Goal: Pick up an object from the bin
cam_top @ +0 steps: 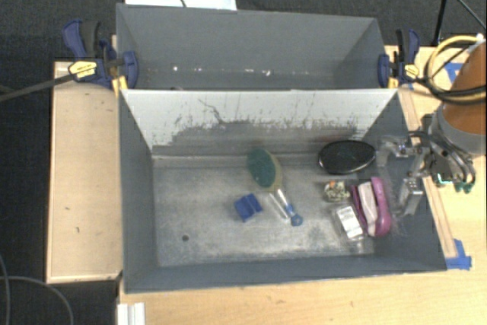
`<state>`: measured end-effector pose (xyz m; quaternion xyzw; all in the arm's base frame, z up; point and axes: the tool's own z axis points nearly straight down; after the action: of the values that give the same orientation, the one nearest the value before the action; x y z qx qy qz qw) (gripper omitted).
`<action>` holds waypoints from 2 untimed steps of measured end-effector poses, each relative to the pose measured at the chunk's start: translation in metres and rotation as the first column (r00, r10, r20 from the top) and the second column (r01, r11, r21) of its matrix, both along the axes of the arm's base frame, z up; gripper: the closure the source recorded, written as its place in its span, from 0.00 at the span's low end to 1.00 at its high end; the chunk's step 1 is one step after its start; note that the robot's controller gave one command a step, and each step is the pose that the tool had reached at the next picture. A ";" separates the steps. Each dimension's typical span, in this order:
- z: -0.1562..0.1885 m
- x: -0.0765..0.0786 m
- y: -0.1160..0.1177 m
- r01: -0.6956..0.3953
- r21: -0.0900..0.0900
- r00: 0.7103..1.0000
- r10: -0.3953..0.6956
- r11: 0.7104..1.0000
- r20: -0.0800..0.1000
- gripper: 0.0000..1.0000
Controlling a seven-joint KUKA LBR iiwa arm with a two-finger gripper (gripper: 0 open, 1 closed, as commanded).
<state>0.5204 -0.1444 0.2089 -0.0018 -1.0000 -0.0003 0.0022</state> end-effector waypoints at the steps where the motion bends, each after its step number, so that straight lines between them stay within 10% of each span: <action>1: -0.072 0.017 -0.006 -0.582 0.001 0.813 0.582 0.813 0.005 0.00; 2: -0.138 0.052 0.063 -0.725 -0.002 0.689 0.725 0.689 0.012 0.00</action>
Offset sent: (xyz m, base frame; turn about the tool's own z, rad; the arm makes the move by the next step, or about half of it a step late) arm 0.0174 -0.0064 -0.0707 -0.6208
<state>0.5724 -0.0818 0.0706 0.3928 -0.9196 -0.0010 -0.0036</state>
